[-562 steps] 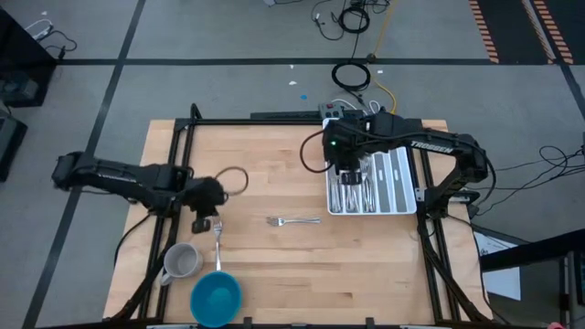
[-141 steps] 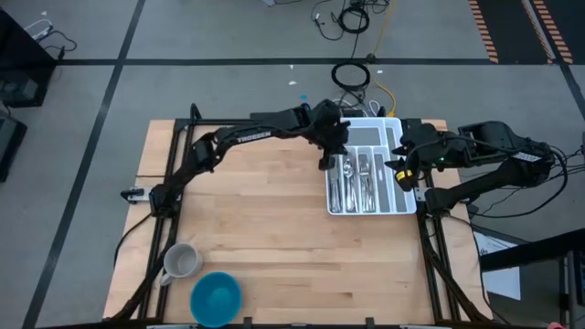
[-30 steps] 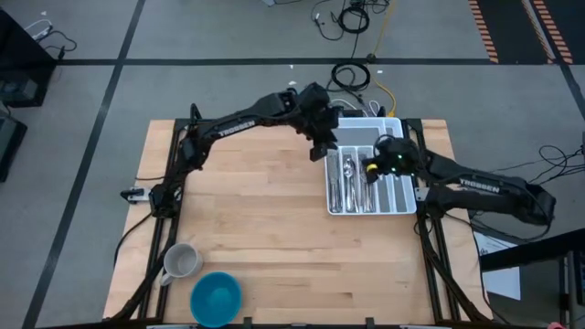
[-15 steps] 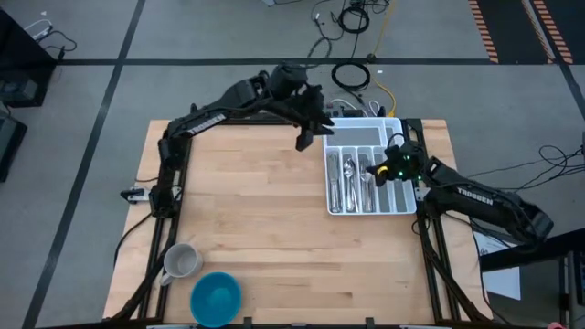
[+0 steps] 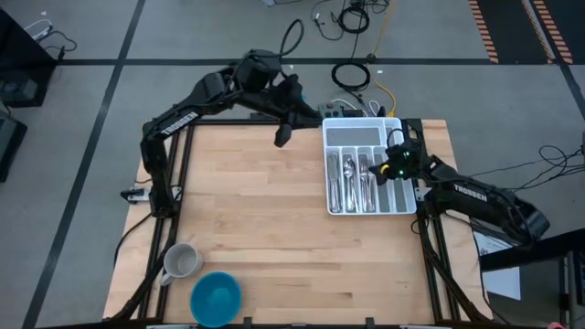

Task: Sort silverware
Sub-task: Put the fork into the silverware tray, then return to Home Position

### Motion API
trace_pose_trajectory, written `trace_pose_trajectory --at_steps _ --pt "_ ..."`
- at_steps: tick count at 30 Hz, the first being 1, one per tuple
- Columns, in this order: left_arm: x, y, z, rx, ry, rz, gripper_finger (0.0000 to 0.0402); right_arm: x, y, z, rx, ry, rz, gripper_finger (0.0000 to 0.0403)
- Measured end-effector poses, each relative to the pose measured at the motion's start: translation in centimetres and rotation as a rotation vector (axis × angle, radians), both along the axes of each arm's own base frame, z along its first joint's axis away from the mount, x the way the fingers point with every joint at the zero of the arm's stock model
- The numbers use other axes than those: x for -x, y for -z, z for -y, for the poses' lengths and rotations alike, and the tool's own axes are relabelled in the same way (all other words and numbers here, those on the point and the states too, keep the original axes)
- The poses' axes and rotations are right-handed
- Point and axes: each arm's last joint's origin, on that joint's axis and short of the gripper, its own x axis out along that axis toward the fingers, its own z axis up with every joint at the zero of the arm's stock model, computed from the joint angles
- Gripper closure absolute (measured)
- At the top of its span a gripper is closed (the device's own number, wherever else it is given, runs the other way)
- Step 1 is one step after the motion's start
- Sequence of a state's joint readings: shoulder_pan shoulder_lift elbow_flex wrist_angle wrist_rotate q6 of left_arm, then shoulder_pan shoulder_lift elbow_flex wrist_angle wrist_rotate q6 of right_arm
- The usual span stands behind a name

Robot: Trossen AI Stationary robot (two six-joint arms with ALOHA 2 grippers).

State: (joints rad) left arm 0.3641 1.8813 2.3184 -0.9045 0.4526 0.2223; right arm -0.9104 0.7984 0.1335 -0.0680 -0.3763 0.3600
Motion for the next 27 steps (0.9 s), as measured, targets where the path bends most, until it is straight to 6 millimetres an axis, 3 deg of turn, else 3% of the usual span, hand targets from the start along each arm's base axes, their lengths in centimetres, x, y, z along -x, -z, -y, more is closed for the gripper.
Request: trace_pose_trajectory --at_steps 9,13,17,20,24,27 --pt "0.7 0.2 0.1 -0.010 -0.015 -0.056 0.0274 -0.3 -0.2 0.2 0.018 -0.040 0.036 0.0232" --pt "2.5 -0.9 0.4 -0.026 -0.031 -0.061 0.0274 -0.8 -1.8 0.7 0.103 -0.043 0.123 0.0198" --pt "6.3 -4.2 1.6 -0.099 -0.089 0.028 0.0274 -1.8 -7.7 1.6 0.245 -0.125 0.317 0.0200" --pt "9.6 -6.4 2.6 -0.164 -0.190 0.086 0.0274 -2.0 -13.4 1.4 0.312 -0.233 0.464 0.0206" --pt "14.8 -9.3 4.3 -0.201 -0.313 0.188 0.0279 -0.6 -21.3 -0.7 0.436 -0.323 0.560 0.0208" --pt "18.6 -10.7 5.8 -0.209 -0.329 0.244 0.0281 1.4 -25.9 -3.2 0.508 -0.339 0.565 0.0208"
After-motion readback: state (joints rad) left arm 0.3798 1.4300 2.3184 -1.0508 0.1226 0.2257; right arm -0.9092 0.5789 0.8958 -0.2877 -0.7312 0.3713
